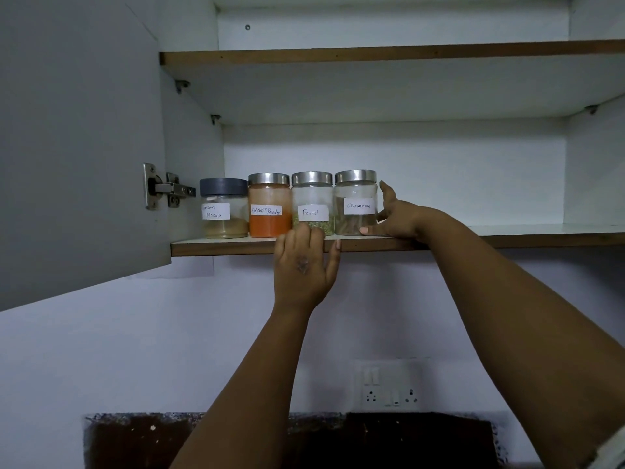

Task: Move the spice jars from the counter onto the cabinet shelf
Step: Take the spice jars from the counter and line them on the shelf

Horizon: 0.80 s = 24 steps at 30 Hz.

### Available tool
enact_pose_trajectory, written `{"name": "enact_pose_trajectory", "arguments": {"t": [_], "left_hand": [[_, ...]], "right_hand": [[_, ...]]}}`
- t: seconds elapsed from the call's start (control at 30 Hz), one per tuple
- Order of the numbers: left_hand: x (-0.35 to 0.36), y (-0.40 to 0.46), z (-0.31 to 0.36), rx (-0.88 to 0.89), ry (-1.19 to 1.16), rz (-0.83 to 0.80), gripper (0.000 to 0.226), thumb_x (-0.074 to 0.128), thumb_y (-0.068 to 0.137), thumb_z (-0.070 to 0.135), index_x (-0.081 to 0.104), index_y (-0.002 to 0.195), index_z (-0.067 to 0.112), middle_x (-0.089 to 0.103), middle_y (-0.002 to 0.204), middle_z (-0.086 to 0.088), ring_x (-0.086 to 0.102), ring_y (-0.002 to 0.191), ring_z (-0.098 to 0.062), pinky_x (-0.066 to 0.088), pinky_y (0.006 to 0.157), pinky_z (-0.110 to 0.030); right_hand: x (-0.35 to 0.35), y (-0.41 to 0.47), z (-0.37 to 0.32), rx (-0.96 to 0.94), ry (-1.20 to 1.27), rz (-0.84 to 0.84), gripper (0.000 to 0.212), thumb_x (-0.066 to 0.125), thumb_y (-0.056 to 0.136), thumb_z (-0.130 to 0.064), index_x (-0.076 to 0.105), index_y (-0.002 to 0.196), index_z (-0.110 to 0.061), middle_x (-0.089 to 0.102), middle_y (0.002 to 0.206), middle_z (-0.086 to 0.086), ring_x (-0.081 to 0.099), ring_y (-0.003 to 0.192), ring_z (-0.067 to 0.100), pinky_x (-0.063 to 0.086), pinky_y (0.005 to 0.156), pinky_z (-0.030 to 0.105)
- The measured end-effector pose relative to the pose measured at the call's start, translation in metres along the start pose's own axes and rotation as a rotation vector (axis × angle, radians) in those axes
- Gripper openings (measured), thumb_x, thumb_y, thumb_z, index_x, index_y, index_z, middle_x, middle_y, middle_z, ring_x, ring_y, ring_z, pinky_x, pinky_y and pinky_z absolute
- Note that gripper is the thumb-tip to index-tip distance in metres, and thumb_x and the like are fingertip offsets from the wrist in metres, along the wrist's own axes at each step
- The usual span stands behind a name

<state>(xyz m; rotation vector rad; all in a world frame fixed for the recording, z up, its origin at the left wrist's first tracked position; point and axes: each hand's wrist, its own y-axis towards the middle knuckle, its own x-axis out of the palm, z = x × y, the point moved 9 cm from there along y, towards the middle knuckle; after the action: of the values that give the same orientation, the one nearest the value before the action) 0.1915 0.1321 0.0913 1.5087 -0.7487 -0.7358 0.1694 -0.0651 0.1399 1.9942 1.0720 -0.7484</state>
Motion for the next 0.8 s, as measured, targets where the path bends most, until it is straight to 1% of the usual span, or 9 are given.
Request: {"name": "enact_pose_trajectory", "arguments": {"t": [0.23, 0.37, 0.43, 0.5, 0.53, 0.6, 0.67, 0.73, 0.8], "left_hand": [[-0.001, 0.0, 0.0, -0.017, -0.018, -0.039, 0.03, 0.048, 0.095, 0.037, 0.061, 0.09, 0.01, 0.057, 0.089, -0.006, 0.053, 0.082, -0.021, 0.038, 0.079, -0.03], [-0.003, 0.0, 0.0, -0.004, -0.035, -0.065, 0.031, 0.048, 0.096, 0.037, 0.061, 0.091, 0.01, 0.056, 0.089, -0.006, 0.052, 0.082, -0.021, 0.039, 0.079, -0.032], [-0.004, 0.0, 0.001, 0.015, -0.037, -0.075, 0.032, 0.048, 0.096, 0.038, 0.06, 0.092, 0.009, 0.056, 0.089, -0.007, 0.053, 0.082, -0.022, 0.039, 0.08, -0.032], [-0.006, -0.001, 0.003, 0.044, -0.05, -0.077, 0.033, 0.049, 0.096, 0.038, 0.061, 0.095, 0.008, 0.057, 0.091, -0.008, 0.054, 0.084, -0.024, 0.04, 0.083, -0.034], [-0.008, -0.003, 0.004, 0.056, -0.059, -0.079, 0.033, 0.051, 0.095, 0.038, 0.062, 0.099, 0.007, 0.058, 0.095, -0.009, 0.056, 0.088, -0.026, 0.042, 0.087, -0.036], [-0.011, -0.012, 0.004, 0.067, -0.074, -0.09, 0.039, 0.056, 0.092, 0.034, 0.062, 0.113, 0.002, 0.062, 0.108, -0.016, 0.059, 0.102, -0.033, 0.041, 0.102, -0.044], [-0.015, -0.023, 0.003, 0.057, -0.101, -0.1, 0.049, 0.06, 0.089, 0.031, 0.059, 0.126, -0.002, 0.059, 0.126, -0.023, 0.056, 0.118, -0.04, 0.038, 0.108, -0.05], [-0.018, -0.039, 0.005, 0.024, -0.154, -0.109, 0.057, 0.059, 0.089, 0.031, 0.052, 0.135, 0.0, 0.05, 0.139, -0.023, 0.048, 0.129, -0.04, 0.035, 0.11, -0.053], [-0.016, -0.062, 0.008, -0.019, -0.214, -0.172, 0.063, 0.055, 0.089, 0.034, 0.043, 0.144, 0.005, 0.04, 0.15, -0.018, 0.037, 0.139, -0.036, 0.027, 0.114, -0.052]], "right_hand": [[0.0, -0.01, 0.004, 0.058, -0.073, 0.057, 0.117, 0.069, 0.084, -0.047, -0.024, 0.151, -0.019, 0.031, 0.154, 0.02, 0.038, 0.138, 0.032, 0.031, 0.108, 0.036], [0.005, -0.026, 0.01, 0.157, -0.222, 0.11, 0.105, 0.043, 0.086, -0.071, -0.021, 0.151, -0.018, 0.028, 0.156, 0.019, 0.037, 0.138, 0.034, 0.032, 0.108, 0.044], [0.003, -0.036, 0.01, 0.159, -0.396, 0.203, 0.093, 0.025, 0.089, -0.074, -0.003, 0.155, -0.015, 0.029, 0.156, 0.015, 0.037, 0.138, 0.033, 0.034, 0.106, 0.047], [0.001, -0.05, 0.005, 0.113, -0.515, 0.338, 0.079, 0.017, 0.094, -0.068, 0.03, 0.148, -0.012, 0.044, 0.146, 0.014, 0.045, 0.13, 0.033, 0.034, 0.101, 0.046], [0.002, -0.058, 0.001, 0.071, -0.548, 0.429, 0.072, 0.017, 0.097, -0.062, 0.044, 0.14, -0.012, 0.052, 0.138, 0.014, 0.049, 0.124, 0.033, 0.034, 0.099, 0.045], [0.008, -0.077, -0.008, -0.042, -0.549, 0.625, 0.057, 0.025, 0.1, -0.051, 0.056, 0.128, -0.013, 0.058, 0.129, 0.015, 0.049, 0.124, 0.033, 0.03, 0.105, 0.044], [0.027, -0.101, -0.008, -0.158, -0.448, 0.756, 0.049, 0.039, 0.1, -0.042, 0.05, 0.137, -0.012, 0.045, 0.144, 0.016, 0.03, 0.141, 0.032, 0.02, 0.115, 0.046], [0.059, -0.12, 0.004, -0.203, -0.362, 0.772, 0.061, 0.046, 0.098, -0.036, 0.028, 0.151, -0.013, 0.015, 0.16, 0.015, 0.007, 0.149, 0.03, 0.011, 0.119, 0.044], [0.097, -0.136, 0.025, -0.165, -0.312, 0.734, 0.069, 0.046, 0.098, -0.038, 0.014, 0.155, -0.016, -0.001, 0.162, 0.013, 0.002, 0.15, 0.029, 0.007, 0.119, 0.042]]}}
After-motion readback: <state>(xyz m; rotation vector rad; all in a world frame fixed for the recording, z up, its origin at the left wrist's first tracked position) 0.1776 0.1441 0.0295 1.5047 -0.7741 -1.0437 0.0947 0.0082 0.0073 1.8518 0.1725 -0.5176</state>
